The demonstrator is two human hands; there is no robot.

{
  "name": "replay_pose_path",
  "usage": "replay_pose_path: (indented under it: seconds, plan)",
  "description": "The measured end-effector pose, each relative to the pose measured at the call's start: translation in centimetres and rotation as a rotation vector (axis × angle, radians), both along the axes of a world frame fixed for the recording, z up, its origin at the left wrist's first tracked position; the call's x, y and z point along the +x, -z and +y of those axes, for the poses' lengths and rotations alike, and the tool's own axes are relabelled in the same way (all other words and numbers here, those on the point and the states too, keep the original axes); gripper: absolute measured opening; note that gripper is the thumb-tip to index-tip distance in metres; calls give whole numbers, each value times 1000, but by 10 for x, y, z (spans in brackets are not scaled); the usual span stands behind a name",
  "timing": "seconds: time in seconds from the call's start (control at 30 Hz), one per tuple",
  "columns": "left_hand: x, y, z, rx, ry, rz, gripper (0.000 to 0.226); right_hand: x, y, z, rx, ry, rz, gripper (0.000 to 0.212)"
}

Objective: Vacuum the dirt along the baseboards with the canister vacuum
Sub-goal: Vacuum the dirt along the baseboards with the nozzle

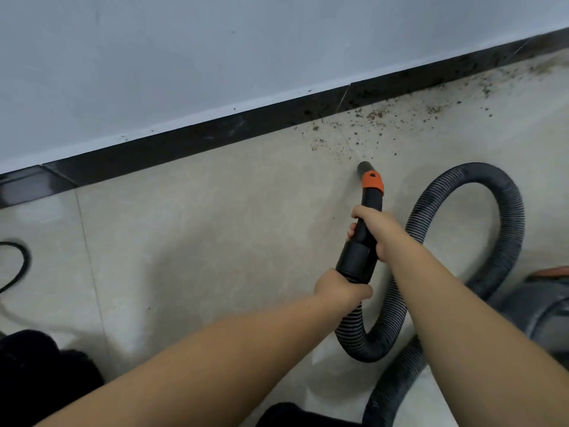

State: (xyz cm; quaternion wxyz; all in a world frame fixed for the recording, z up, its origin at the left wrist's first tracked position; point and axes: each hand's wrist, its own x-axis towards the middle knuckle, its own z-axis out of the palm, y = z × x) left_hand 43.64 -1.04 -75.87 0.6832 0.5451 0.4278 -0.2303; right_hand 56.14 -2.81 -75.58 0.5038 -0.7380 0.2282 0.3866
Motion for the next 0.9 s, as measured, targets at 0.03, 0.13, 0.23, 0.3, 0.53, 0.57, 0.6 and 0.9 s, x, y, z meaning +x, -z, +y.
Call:
replay_pose_path:
  seconds: [0.03, 0.13, 0.23, 0.3, 0.53, 0.57, 0.6, 0.9]
  plan:
    - [6, 2, -2, 6, 15, -9, 35, 6, 2, -4, 3, 15, -3, 10]
    - [24, 7, -8, 8, 45, -28, 39, 25, 5, -12, 12, 36, -13, 10]
    - [45, 10, -10, 31, 63, -49, 37, 45, 8, -16, 14, 50, -22, 10]
    - [60, 11, -11, 44, 59, -57, 39, 59, 8, -18, 15, 63, -27, 10]
    - [90, 13, -14, 44, 10, -56, 40, 88, 7, -14, 21, 44, -49, 11]
    - [90, 14, -14, 42, 8, -55, 40, 88, 7, -14, 18, 39, -45, 11]
    - [89, 15, -14, 40, 6, -52, 40, 88, 7, -14, 16, 35, -41, 11]
    - [47, 19, -12, 22, -68, -1, 41, 45, 7, -2, 16, -49, -14, 8]
